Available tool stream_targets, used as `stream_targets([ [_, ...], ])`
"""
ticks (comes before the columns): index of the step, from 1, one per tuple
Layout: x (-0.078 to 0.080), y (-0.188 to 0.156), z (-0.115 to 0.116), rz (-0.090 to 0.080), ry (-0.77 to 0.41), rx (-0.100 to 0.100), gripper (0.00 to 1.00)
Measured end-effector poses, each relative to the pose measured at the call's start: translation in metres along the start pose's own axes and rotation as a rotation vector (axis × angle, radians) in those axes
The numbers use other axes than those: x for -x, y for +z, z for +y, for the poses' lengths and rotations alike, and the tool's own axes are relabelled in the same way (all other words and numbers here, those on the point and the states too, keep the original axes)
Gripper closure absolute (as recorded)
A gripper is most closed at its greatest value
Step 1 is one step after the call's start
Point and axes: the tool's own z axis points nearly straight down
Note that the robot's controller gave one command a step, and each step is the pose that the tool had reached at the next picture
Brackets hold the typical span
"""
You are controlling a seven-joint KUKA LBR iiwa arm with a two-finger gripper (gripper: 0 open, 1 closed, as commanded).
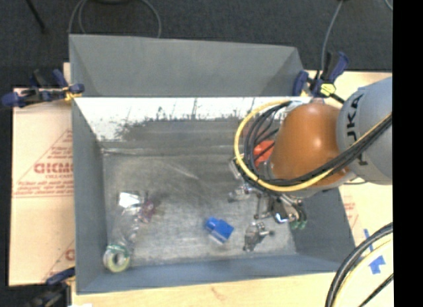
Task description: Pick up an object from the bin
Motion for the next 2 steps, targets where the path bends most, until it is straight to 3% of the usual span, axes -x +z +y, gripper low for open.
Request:
stream_targets([
  [1,0.005,0.072,0.003,-0.014,-0.135,-0.005,0.00],
  [2,0.014,0.072,0.040,-0.016,-0.398,-0.010,0.00],
])
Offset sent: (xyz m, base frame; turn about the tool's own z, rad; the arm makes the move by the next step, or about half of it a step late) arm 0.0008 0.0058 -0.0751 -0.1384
